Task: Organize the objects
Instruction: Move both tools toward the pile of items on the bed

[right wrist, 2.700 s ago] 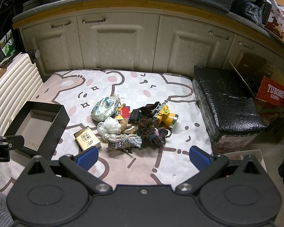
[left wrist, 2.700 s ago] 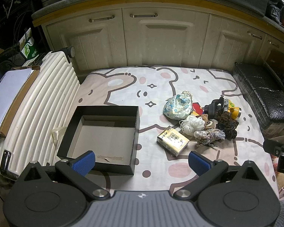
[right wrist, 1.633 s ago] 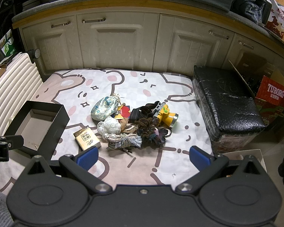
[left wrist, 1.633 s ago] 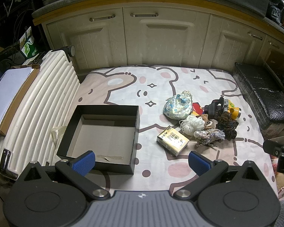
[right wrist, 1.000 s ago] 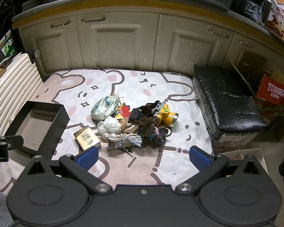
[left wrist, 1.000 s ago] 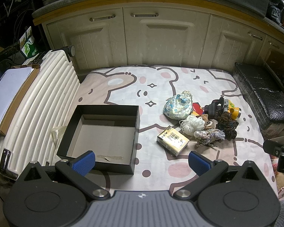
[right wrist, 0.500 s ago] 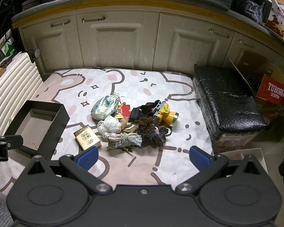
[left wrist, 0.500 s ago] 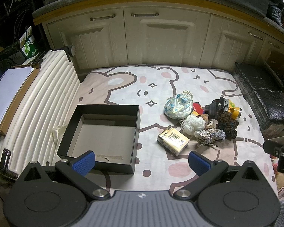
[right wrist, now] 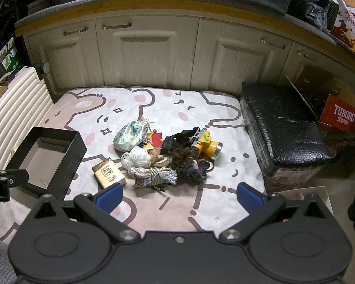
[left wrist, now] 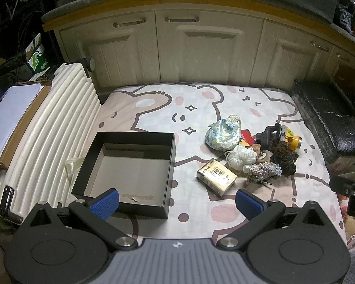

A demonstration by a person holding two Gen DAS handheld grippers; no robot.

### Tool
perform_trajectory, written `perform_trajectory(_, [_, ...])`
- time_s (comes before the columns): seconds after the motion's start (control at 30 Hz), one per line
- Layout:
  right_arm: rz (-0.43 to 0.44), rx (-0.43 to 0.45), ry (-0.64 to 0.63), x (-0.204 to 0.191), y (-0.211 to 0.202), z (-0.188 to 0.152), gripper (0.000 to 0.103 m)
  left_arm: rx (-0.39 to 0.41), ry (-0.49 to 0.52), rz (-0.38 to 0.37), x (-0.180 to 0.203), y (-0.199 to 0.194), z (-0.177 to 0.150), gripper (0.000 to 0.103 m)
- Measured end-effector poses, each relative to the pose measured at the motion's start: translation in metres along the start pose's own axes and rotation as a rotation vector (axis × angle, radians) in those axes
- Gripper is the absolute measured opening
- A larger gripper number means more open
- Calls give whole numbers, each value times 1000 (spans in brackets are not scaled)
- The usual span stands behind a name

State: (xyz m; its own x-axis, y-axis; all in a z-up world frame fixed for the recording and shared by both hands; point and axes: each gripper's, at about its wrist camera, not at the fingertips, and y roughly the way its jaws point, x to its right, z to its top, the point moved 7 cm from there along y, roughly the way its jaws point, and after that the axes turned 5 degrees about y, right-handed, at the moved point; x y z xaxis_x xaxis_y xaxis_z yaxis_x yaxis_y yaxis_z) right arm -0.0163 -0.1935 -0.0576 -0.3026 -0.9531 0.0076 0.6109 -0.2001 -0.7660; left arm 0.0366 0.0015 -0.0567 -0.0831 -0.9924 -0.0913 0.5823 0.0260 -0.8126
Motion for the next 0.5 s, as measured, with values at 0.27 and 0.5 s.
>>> perform_trajectory(0.27, [30, 47, 49, 7, -17, 15, 103, 68, -13, -1, -6, -10, 8, 103])
perform_trajectory(0.5, [10, 167, 45, 11, -33, 49, 103, 196, 19, 31, -3, -34, 46, 103])
